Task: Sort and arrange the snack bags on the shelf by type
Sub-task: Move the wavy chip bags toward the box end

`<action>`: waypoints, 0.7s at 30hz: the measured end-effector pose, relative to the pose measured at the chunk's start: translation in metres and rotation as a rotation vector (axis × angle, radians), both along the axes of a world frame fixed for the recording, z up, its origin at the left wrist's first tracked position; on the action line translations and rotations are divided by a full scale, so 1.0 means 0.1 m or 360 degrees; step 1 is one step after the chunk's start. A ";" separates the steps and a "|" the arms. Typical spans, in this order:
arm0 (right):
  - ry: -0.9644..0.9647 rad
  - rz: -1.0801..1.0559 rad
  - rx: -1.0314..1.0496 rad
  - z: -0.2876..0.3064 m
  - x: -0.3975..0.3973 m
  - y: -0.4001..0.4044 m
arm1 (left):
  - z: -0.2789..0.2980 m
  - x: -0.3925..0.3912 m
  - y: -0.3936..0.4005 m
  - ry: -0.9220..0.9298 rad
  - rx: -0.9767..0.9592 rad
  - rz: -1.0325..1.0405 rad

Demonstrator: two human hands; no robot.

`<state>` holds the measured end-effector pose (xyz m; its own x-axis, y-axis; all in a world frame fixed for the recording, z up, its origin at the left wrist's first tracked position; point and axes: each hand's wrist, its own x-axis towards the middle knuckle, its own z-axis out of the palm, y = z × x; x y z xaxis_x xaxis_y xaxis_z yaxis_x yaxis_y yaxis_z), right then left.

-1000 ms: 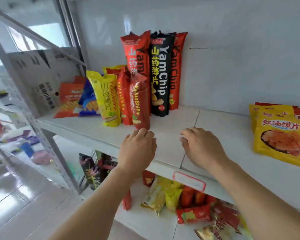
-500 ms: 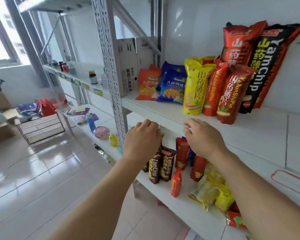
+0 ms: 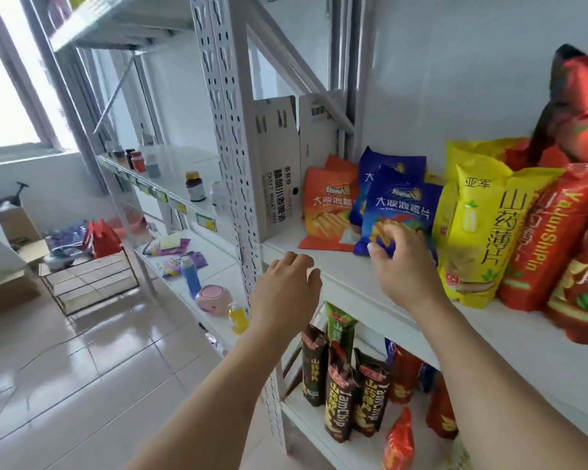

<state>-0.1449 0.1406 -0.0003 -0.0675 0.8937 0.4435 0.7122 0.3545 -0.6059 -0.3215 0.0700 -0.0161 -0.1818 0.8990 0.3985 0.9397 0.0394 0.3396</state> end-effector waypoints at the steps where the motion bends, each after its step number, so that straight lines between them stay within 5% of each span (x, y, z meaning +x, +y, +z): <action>1: 0.0050 -0.0059 0.0045 0.01 -0.04 0.16 | 0.02 -0.04 0.14 -0.0030 0.0009 0.0002; 12: -0.0173 -0.0612 -0.0367 -0.12 -0.25 1.40 | 0.10 -0.45 1.83 -0.0946 -0.0237 -0.0043; 16: -0.0276 -0.0672 -0.0374 -0.15 -0.36 1.59 | 0.05 -0.55 2.36 -0.0908 -0.0414 -0.0162; 21: 0.0000 -0.0611 -0.0429 0.04 -0.41 1.89 | -0.03 -0.63 2.77 -0.0910 -0.0239 -0.0287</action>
<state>-0.1858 0.3298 0.0036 0.2906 0.9373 0.1922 0.7613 -0.1048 -0.6399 -0.3841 0.3467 -0.0190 -0.1694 0.9741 0.1497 0.6068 -0.0166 0.7947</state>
